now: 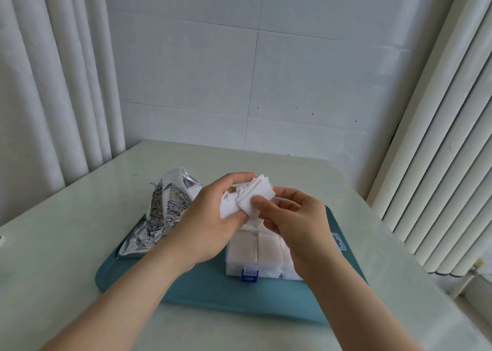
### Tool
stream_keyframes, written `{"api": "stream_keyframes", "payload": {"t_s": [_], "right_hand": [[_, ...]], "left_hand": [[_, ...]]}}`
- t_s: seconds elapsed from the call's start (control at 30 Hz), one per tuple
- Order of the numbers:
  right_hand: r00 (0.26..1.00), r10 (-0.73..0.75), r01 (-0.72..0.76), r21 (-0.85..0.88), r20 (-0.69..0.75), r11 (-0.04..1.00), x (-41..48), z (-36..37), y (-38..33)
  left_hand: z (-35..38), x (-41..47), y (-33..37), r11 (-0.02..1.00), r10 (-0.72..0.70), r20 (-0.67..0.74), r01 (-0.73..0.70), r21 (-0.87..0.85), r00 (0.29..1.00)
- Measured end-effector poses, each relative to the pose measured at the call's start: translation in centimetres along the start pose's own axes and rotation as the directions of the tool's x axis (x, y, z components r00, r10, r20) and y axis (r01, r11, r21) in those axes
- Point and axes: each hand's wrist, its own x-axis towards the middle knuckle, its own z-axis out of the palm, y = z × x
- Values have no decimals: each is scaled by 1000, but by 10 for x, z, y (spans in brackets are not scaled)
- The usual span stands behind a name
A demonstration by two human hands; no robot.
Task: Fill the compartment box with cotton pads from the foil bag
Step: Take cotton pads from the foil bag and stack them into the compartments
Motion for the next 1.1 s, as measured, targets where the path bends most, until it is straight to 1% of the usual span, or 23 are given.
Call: {"api": "stream_keyframes", "payload": {"t_s": [0.17,0.33,0.5,0.63,0.73,0.8,0.9,0.97,1.03,1.1], "right_hand": [[998,-9,13,57,-60,998,-1,3,6],[998,31,-24,134,-53,991,-1,5,7],[998,24,-18,121,-51,992,1,5,8],[999,-8,14,111,-54,994,9,-3,4],[999,-45,43,122,14,992,15,-16,-5],[993,-61,48,126,101,991,18,-25,-11],[954,-26,4,72,299,997,19,-32,-13],[930,-2,5,-6,367,1000,18,-31,-10],[935,-48,91,-108,352,990,16,-26,-7],[943,-156,222,-206,293,953,13,-21,-8]], "left_hand": [[2,0,1,998,9,9,-10,66,1000],[6,-2,0,998,4,13,-5,68,1000],[7,-1,-1,998,-46,-24,45,-33,999],[5,1,-2,985,-104,-74,92,-148,992],[1,3,-4,973,-137,-99,115,-202,986],[0,4,-3,945,-173,-90,140,-296,981],[1,4,-1,871,-220,-47,174,-459,974],[1,5,-2,845,-230,-35,182,-503,973],[0,5,-3,868,-216,-22,182,-463,976],[-1,5,-4,898,-189,-3,172,-404,982]]}}
